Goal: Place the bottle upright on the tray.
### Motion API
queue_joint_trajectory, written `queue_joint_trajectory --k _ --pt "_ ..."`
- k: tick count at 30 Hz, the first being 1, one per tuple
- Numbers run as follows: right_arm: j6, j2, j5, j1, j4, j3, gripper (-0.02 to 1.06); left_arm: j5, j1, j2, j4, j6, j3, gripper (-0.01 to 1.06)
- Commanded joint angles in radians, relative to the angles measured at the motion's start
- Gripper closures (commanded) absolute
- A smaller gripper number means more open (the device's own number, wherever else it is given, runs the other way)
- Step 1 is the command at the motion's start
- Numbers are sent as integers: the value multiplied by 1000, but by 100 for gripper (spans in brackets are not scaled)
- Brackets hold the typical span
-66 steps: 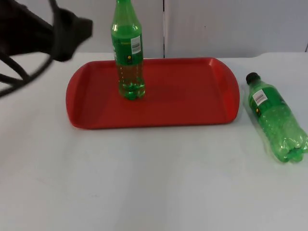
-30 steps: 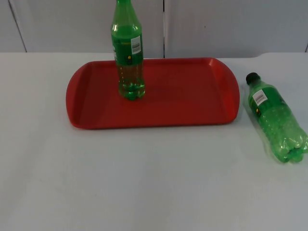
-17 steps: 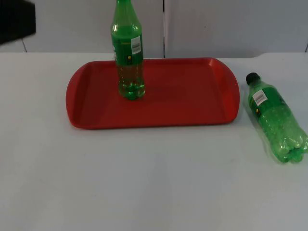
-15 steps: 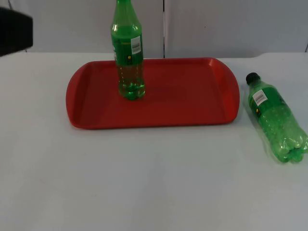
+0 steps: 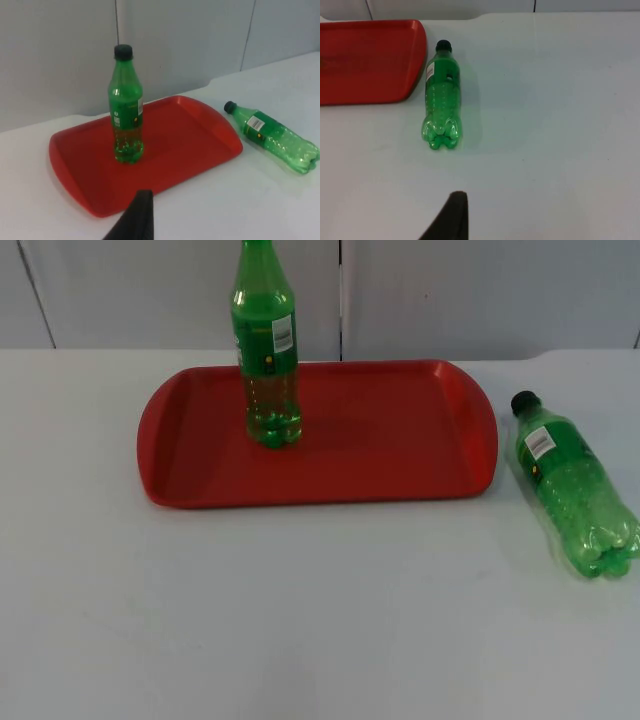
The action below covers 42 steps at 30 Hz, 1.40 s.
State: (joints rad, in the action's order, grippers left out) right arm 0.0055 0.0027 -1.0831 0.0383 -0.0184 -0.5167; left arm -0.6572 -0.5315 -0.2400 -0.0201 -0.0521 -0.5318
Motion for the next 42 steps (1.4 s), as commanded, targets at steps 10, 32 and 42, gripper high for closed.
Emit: queue_joint_trajectory --k 10,32,42 --pt "2 -3 5 -6 1 2 6 -253 -6 202 36 4 3 0" --pt "2 -3 5 -6 3 0 6 -418 -6 240 112 4 37 0" --pt "2 -3 5 -6 3 0 6 -418 -6 240 112 4 37 0"
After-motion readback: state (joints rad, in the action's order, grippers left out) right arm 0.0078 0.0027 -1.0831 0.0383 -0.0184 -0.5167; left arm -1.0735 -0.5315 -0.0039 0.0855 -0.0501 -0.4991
